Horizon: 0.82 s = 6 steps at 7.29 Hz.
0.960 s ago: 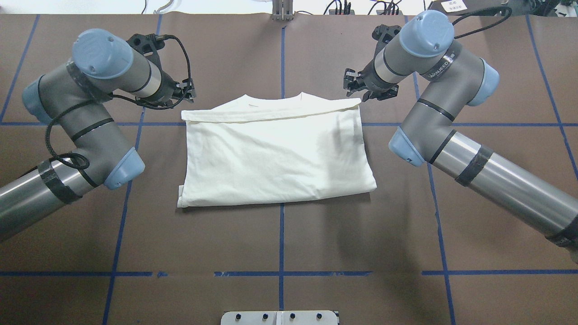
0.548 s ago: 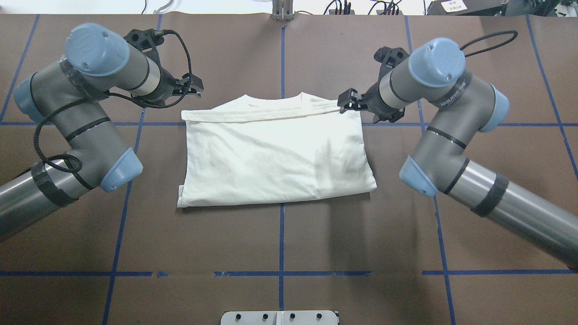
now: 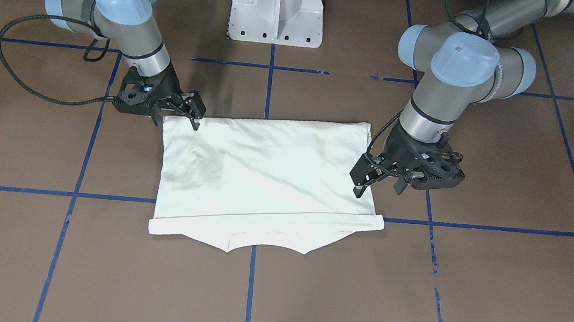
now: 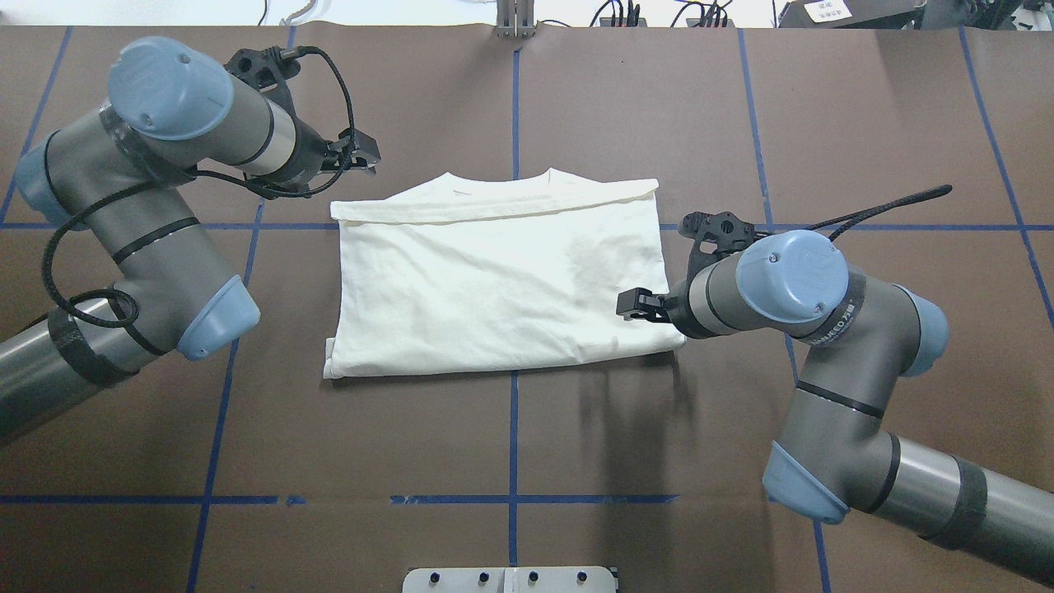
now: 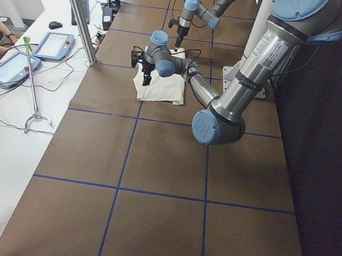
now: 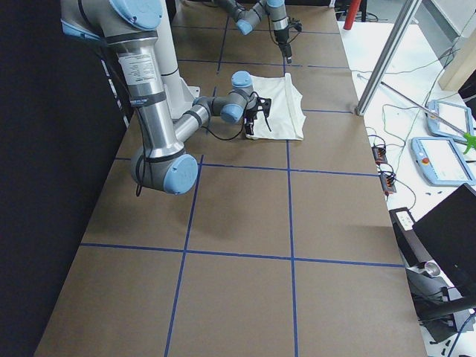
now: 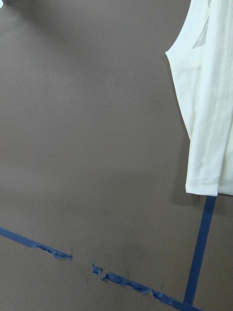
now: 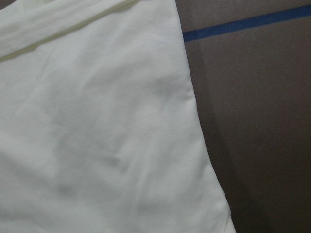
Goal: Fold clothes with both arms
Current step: 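Move the right gripper down to the folded shirt's side edge nearest it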
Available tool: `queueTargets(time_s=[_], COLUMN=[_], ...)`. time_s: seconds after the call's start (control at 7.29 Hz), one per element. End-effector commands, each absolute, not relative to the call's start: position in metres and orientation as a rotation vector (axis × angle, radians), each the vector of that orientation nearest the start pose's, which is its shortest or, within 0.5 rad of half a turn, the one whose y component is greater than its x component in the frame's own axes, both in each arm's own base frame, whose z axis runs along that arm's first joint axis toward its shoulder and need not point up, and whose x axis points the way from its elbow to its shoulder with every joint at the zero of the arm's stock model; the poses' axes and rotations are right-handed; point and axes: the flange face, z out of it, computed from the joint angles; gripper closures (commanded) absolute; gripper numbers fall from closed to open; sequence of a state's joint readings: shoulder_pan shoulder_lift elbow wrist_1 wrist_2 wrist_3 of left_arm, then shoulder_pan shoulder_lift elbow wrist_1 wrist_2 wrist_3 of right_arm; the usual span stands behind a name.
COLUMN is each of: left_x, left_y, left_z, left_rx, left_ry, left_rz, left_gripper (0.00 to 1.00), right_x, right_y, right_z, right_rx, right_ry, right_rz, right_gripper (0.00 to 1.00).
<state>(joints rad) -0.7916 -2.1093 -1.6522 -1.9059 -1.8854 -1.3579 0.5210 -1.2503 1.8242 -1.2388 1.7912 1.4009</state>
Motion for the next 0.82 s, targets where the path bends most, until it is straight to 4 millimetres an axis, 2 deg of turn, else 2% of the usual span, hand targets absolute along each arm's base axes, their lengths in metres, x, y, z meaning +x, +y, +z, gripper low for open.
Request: queueTargets(time_s=[0.0,0.27,0.55,0.69], left_x=[0.399,0.399,0.402,0.403], left_y=[-0.547,-0.547,-0.543,-0.541], left_z=[0.269,0.267,0.264,0.263], left_rx=[0.205,0.206,0.198,0.196], left_ry=[0.982,0.985,0.994,0.996], left_rz=[-0.377,-0.376,-0.384,-0.385], left_gripper=[0.00,0.00,0.00,0.00], right_x=[-0.476,-0.489,-0.479,-0.480], right_y=[-0.376,-0.382,-0.398,-0.398], right_z=[0.341,0.363,0.370,0.365], right_rx=[0.092,0.079,0.096,0.094], right_ry=[-0.884,-0.844,-0.828,-0.838], right_rz=[0.190,0.187,0.193,0.194], right_gripper=[0.00,0.00,0.03,0.40])
